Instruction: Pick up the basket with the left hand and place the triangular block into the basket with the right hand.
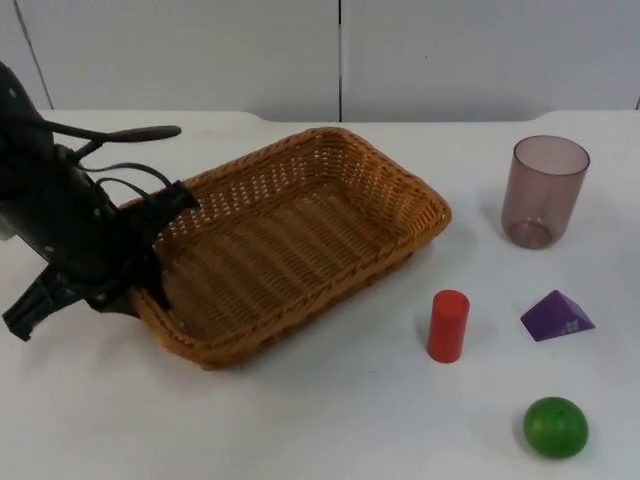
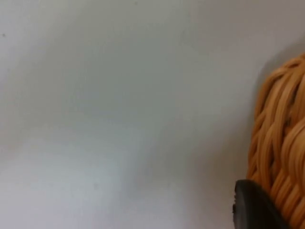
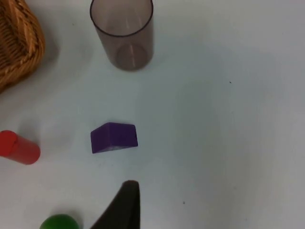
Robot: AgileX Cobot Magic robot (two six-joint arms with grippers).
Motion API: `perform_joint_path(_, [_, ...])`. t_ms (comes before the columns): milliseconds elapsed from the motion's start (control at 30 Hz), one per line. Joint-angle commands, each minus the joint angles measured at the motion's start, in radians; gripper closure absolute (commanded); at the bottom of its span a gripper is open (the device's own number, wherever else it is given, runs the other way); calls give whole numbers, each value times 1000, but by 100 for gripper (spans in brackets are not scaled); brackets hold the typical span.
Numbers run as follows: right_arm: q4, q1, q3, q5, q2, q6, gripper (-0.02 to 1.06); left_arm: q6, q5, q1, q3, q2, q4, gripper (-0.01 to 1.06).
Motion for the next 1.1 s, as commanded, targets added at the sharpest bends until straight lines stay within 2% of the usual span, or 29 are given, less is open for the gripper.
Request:
perform_joint_path(0, [-5,-7,-7,-3,-2,-3,-1,18,21,39,4,-52,33,105])
perform_joint_path(133, [-5,-7,-7,-3,-2,-3,-1,147,158,162,4,-180,51,105])
perform_joint_path(167, [-5,-7,-7,-3,-2,-3,-1,147,158,162,4,-180,51,105])
perform_joint_path(300, [-5,-7,-7,-3,-2,-3,-1,386,368,302,4,-298,66,105])
perform_joint_path(333, [-5,-7,-7,-3,-2,-3,-1,386,368,302,4,-298,66,105])
perform_joint_path(367, [-5,-7,-7,-3,-2,-3,-1,469,466,348,4,-330,76,105])
perform_joint_path(433, [4,-7,-7,-3,-2,-3,-1,603,585,392,4,-350,78,105])
perform_joint_path(467, [4,-7,-7,-3,-2,-3,-1,603,585,392,4,-350,78,105])
perform_joint_path(533, [8,-7,-7,-7,-2,-3,-1,655,668,407,6,-365,84,105])
perform_joint_path(667, [8,-7,-7,-4,-2,-3,-1,666,620,404,53,-410,106,105])
perform_joint_path(733, [4,-7,-7,-3,-2,-3,-1,716,589,404,114,-444,93,105])
perform_joint_path(900, [4,-7,-7,-3,-2,-3,-1,837,617,404,223,-471,83,105])
perform_joint_path(1067, [4,-5,-7,-3,-2,-3,-1,861,599,404,247,-471,62,105])
